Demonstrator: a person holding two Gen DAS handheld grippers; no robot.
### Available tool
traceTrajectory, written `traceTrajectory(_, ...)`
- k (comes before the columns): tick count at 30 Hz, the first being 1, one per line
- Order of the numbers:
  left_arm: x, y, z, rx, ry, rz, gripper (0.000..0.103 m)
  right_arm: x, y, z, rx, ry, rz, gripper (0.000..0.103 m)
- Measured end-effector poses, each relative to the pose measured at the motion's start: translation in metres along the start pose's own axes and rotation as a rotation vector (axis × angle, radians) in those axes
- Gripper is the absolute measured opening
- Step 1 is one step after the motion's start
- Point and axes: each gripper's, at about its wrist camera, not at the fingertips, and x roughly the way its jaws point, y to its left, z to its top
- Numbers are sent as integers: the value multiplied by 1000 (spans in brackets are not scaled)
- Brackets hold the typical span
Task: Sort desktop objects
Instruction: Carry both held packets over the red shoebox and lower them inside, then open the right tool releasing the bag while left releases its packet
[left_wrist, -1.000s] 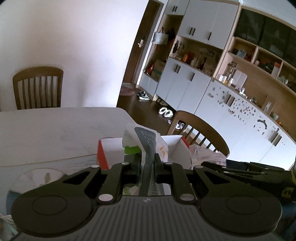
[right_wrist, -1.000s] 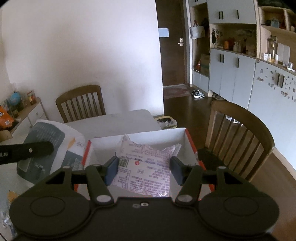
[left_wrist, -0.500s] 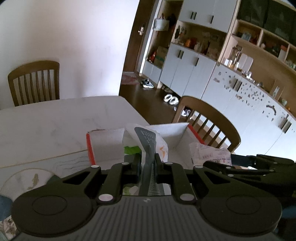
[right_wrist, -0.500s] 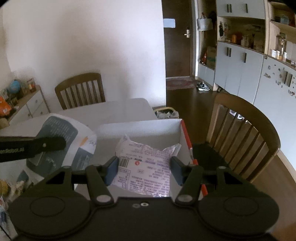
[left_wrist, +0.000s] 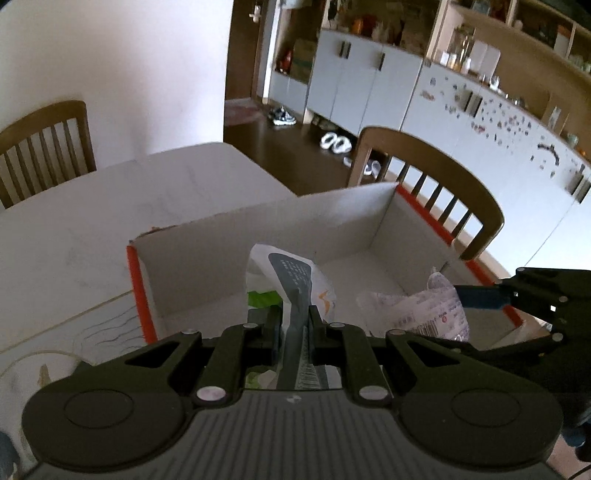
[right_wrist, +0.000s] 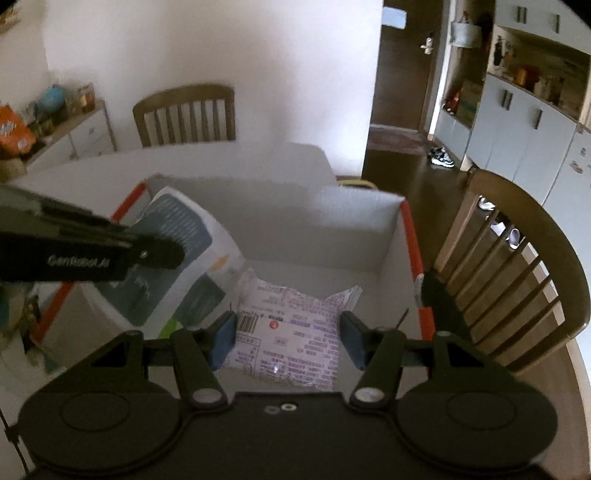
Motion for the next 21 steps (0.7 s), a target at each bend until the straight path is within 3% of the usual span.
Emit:
traceTrajectory(12,35,-9,3,78,117,33,13,24,-6,-4,-46,111,28,61)
traceTrajectory(21,51,-2,3,66,214,44,13,34,-12,-8,-46,162,37,62)
